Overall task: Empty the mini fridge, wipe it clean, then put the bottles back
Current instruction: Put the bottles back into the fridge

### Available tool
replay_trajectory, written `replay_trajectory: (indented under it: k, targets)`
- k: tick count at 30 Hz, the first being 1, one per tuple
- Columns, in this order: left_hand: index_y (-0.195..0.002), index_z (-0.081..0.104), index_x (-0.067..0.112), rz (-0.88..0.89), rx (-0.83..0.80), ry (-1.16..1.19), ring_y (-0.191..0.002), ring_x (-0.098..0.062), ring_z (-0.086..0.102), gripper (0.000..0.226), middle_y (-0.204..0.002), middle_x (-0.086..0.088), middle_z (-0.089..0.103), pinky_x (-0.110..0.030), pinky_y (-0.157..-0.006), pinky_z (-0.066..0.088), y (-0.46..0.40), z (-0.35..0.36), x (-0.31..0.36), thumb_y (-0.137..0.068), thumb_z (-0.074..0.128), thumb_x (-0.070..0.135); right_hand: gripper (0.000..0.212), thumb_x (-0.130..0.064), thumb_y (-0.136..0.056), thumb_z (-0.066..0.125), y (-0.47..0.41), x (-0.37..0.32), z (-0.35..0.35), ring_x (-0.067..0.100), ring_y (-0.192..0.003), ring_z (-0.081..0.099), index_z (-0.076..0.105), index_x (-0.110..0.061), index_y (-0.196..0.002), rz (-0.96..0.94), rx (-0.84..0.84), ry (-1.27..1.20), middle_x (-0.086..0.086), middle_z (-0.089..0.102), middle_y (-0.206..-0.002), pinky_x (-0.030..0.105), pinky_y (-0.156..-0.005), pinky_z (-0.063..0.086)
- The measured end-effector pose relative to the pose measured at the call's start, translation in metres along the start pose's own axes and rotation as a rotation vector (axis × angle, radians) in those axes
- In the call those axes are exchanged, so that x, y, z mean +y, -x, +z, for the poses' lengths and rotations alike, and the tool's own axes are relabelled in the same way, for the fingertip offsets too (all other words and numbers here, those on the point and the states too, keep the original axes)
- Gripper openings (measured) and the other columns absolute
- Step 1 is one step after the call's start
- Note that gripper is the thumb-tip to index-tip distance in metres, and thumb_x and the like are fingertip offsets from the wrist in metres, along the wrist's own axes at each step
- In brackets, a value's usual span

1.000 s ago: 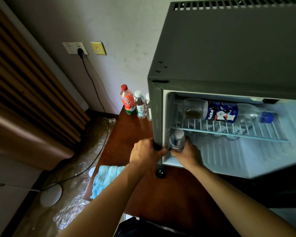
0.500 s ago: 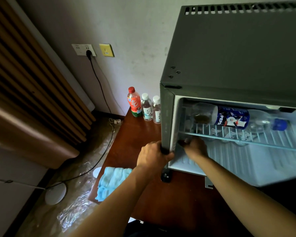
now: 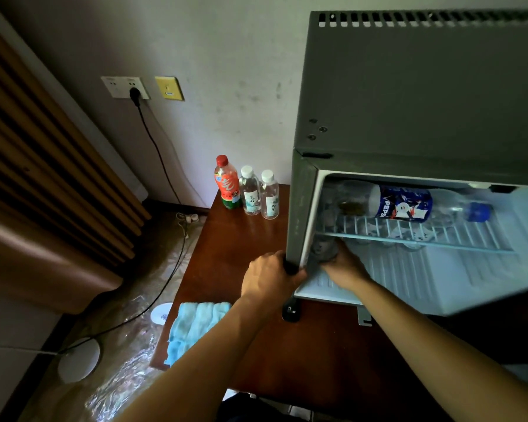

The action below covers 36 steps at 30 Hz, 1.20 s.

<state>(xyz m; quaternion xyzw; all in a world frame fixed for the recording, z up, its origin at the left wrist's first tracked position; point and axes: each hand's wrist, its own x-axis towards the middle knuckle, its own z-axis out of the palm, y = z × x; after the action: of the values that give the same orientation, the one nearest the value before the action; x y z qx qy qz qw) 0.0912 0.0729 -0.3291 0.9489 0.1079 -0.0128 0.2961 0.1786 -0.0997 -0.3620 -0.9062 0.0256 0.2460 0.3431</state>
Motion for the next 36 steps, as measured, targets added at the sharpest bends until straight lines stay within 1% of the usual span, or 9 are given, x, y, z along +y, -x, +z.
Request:
replay_trajectory:
  k: [4, 7, 12, 14, 18, 22, 29, 34, 36]
  targets:
    - [-0.109, 0.066, 0.027, 0.04, -0.054, 0.013, -0.09, -0.02, 0.068, 0.053, -0.103, 0.005, 0.072, -0.037, -0.076, 0.057, 0.002, -0.001, -0.005, -0.079, 0.053, 0.069, 0.039, -0.034, -0.085, 0.063, 0.021, 0.011, 0.009, 0.026, -0.089, 0.067, 0.056, -0.028, -0.123, 0.053, -0.043, 0.036, 0.007, 0.069, -0.104, 0.042, -0.08, 0.057]
    - [-0.085, 0.063, 0.028, -0.052, -0.12, 0.086, -0.077, -0.015, 0.066, 0.049, -0.084, 0.01, 0.071, -0.026, -0.061, 0.047, 0.008, -0.004, -0.017, -0.072, 0.047, 0.073, 0.029, -0.034, -0.087, 0.061, 0.038, 0.018, 0.025, 0.023, -0.094, 0.067, 0.06, -0.027, -0.115, 0.1, -0.085, 0.019, 0.002, 0.068, -0.107, 0.043, -0.086, 0.056]
    - [-0.068, 0.057, 0.025, -0.139, -0.206, 0.102, -0.063, -0.008, 0.057, 0.036, -0.065, 0.014, 0.06, -0.023, -0.053, 0.036, 0.015, -0.011, -0.059, -0.085, 0.059, 0.056, 0.001, -0.034, -0.087, 0.061, 0.06, 0.013, 0.059, 0.016, -0.079, 0.067, 0.061, -0.033, -0.086, 0.109, -0.133, 0.003, -0.004, 0.069, -0.089, 0.04, -0.078, 0.058]
    - [-0.066, 0.053, 0.025, -0.138, -0.214, 0.063, -0.059, -0.004, 0.052, 0.035, -0.064, 0.014, 0.057, -0.022, -0.052, 0.033, 0.016, -0.017, -0.077, -0.087, 0.06, 0.052, 0.002, -0.036, -0.087, 0.06, 0.068, 0.002, 0.074, 0.014, -0.08, 0.066, 0.06, -0.037, -0.086, 0.086, -0.157, 0.002, -0.007, 0.067, -0.089, 0.037, -0.077, 0.057]
    - [-0.067, 0.055, 0.024, -0.194, -0.228, 0.086, -0.077, -0.021, 0.06, 0.028, -0.07, 0.009, 0.061, -0.028, -0.067, 0.04, 0.009, -0.033, -0.107, -0.087, 0.061, 0.044, 0.008, -0.039, -0.089, 0.059, 0.076, -0.028, 0.101, 0.014, -0.086, 0.066, 0.062, -0.036, -0.095, 0.032, -0.203, -0.015, -0.007, 0.068, -0.092, 0.038, -0.085, 0.055]
    - [-0.07, 0.059, 0.025, -0.211, -0.231, 0.152, -0.072, -0.016, 0.061, 0.024, -0.066, 0.012, 0.062, -0.027, -0.064, 0.038, -0.001, -0.053, -0.127, -0.086, 0.064, 0.042, 0.013, -0.029, -0.092, 0.06, 0.075, -0.063, 0.118, 0.017, -0.086, 0.067, 0.066, -0.025, -0.102, -0.002, -0.144, -0.058, 0.0, 0.069, -0.092, 0.039, -0.086, 0.055]
    - [-0.069, 0.058, 0.03, -0.114, -0.166, 0.239, -0.067, -0.004, 0.06, 0.024, -0.069, 0.013, 0.063, -0.022, -0.054, 0.037, -0.029, -0.092, -0.146, -0.09, 0.063, 0.039, 0.014, -0.027, -0.093, 0.057, 0.054, -0.13, 0.129, 0.009, -0.07, 0.067, 0.061, -0.038, -0.086, -0.08, -0.011, -0.18, -0.006, 0.069, -0.08, 0.033, -0.07, 0.057]
    - [-0.067, 0.057, 0.029, -0.062, -0.117, 0.288, -0.07, -0.012, 0.061, 0.025, -0.07, 0.011, 0.064, -0.026, -0.062, 0.042, -0.05, -0.116, -0.141, -0.091, 0.064, 0.034, 0.015, -0.024, -0.086, 0.059, 0.027, -0.175, 0.114, 0.016, -0.079, 0.067, 0.061, -0.038, -0.08, -0.152, 0.124, -0.202, -0.009, 0.065, -0.08, 0.04, -0.074, 0.058]
    - [-0.067, 0.058, 0.03, -0.064, -0.098, 0.288, -0.069, -0.01, 0.061, 0.024, -0.07, 0.01, 0.065, -0.023, -0.058, 0.04, -0.06, -0.123, -0.139, -0.09, 0.064, 0.034, 0.014, -0.022, -0.084, 0.06, 0.012, -0.189, 0.103, 0.021, -0.083, 0.066, 0.06, -0.036, -0.081, -0.158, 0.189, -0.207, -0.01, 0.064, -0.081, 0.044, -0.078, 0.057]
